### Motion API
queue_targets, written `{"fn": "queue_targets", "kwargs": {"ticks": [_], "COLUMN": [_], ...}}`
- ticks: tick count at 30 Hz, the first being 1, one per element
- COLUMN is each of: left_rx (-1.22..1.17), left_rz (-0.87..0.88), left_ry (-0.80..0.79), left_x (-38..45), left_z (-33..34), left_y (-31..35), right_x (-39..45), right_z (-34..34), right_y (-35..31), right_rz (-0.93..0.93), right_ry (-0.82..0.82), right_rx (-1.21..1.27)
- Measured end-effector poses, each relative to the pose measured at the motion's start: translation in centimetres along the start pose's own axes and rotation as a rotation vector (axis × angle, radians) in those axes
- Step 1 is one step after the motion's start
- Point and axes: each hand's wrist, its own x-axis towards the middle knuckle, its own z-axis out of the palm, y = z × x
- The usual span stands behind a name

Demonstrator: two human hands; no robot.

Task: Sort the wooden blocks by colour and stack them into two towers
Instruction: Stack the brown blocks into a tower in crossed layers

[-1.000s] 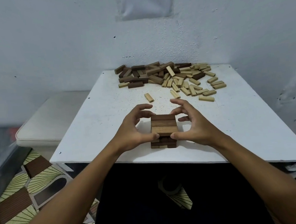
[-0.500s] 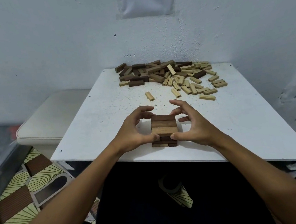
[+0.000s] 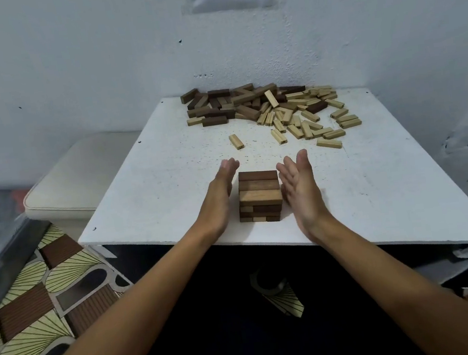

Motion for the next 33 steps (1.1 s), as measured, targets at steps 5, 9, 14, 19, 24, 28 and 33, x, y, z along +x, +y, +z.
{"fn": "queue_targets", "kwargs": {"ticks": [5,9,14,19,24,28,33], "left_rx": [-0.184,-0.179,-0.159,-0.154,-0.141,-0.132,-0.117], "left_rz": [-0.079,-0.089,-0.087,-0.081,-0.059,-0.053,-0.027], "left_ry": [0.051,0.073,0.091,0.089,0.082,0.067,0.076], "left_x": [-0.3,-0.6,-1.0,-1.2,-1.5,-1.5,-1.5], "left_z": [1.6,2.2,2.8,3.0,3.0,3.0,3.1], "left_y": [-0.2,-0.4,0.0,0.5,0.9,0.9,0.9], "right_x": [-0.4,-1.3,-0.9,-1.4,-1.8,-1.6,-1.5], "right_z": [0.9,1.8,2.0,2.6,2.8,2.7,2.7], "right_y": [0.7,0.3,0.7,0.3,0.2,0.4,0.6], "right_rz": [-0.019,-0.052,-0.034,-0.044,-0.031,-0.044,-0.034], "right_ry": [-0.003,0.035,0.034,0.015,0.02,0.02,0.019], "right_rx": [0.011,0.036,0.102,0.073,0.106,0.104,0.121]}}
